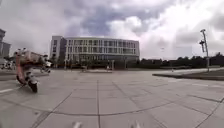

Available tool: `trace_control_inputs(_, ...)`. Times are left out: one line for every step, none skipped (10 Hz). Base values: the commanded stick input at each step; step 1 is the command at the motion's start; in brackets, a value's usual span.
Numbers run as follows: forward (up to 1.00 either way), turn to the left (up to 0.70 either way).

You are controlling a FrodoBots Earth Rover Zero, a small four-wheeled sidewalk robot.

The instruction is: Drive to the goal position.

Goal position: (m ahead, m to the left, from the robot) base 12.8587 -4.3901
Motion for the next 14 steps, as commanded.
trace_control_inputs(0.7,0.0)
trace_control_inputs(0.7,0.0)
trace_control_inputs(0.7,0.0)
trace_control_inputs(0.7,0.0)
trace_control_inputs(0.7,0.0)
trace_control_inputs(0.7,0.0)
trace_control_inputs(0.7,0.0)
trace_control_inputs(0.7,0.0)
trace_control_inputs(0.7,0.0)
trace_control_inputs(0.7,0.0)
trace_control_inputs(0.7,0.0)
trace_control_inputs(0.7,0.0)
trace_control_inputs(0.7,0.0)
trace_control_inputs(0.7,0.0)
